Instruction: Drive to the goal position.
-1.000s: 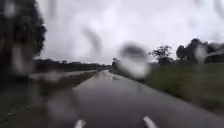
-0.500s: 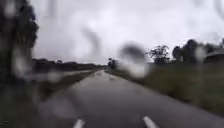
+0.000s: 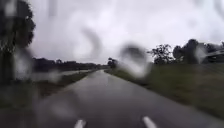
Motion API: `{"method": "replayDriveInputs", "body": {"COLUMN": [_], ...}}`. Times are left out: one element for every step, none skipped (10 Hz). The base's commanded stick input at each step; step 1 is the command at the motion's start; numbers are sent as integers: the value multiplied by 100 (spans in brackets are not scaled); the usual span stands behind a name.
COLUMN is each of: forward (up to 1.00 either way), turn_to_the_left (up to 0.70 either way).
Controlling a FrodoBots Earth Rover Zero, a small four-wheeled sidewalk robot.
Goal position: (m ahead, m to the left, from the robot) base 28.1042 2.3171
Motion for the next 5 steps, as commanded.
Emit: {"method": "replayDriveInputs", "body": {"forward": [85, 85, 85, 85, 85], "turn_to_the_left": [0, 0, 0, 0, 0]}}
